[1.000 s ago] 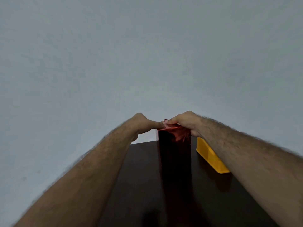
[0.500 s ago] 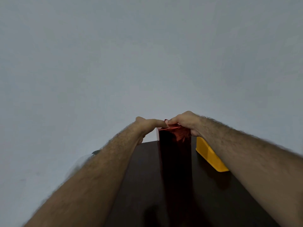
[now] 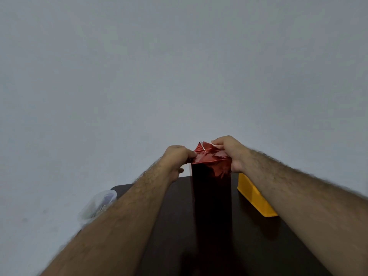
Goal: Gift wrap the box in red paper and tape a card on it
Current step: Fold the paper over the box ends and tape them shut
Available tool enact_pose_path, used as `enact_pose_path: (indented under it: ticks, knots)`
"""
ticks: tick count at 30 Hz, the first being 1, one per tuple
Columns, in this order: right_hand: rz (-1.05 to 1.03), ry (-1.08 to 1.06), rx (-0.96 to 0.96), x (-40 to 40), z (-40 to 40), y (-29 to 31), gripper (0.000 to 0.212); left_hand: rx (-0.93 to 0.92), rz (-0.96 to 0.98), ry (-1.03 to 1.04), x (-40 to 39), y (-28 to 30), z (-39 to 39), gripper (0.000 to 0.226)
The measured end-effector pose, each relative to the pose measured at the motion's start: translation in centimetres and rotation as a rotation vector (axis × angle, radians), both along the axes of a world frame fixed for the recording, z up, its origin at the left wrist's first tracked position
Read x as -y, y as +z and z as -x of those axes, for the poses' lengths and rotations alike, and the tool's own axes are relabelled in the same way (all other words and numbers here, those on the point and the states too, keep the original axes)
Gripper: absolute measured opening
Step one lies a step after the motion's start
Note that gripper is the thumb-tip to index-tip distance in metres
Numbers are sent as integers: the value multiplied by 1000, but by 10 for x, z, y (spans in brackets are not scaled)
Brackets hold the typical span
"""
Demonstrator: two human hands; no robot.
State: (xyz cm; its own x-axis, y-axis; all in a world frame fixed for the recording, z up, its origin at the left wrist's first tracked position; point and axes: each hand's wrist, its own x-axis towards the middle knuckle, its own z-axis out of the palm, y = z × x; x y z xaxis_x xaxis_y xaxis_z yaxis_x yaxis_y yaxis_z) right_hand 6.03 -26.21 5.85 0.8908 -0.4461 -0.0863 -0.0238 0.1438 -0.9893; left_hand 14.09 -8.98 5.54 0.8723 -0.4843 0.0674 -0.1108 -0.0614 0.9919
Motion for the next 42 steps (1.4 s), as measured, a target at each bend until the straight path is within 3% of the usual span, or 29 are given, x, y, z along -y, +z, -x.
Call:
enact_pose_path:
  ticks: [4,6,9,13,22,28,32,37,42]
  knots:
    - [63,42,-35,0,5,6,15,-29,84,28,8,0,-5,49]
    - [155,59,-10,5,2,6,20,-9,119,50,12,-1,-9,56]
    - [342,2,69,10,-2,7,25,47,153,58,14,-3,-8,51]
    - [406,-25,166,10,2,16,21,102,188,31,17,-3,-4,42]
    - [773,-32,132,6,5,44,13,264,221,32,24,-8,-1,36]
    - [614,-8,196,4,7,40,15,328,222,35,30,-19,-7,9]
    - [712,55,211,8,11,36,25,343,204,43,30,-18,-12,12]
    - [771,-32,196,7,-2,35,6,367,196,41,31,-19,-13,13]
    - [554,-116,360,5,-3,39,8,366,197,41,30,-21,-16,10]
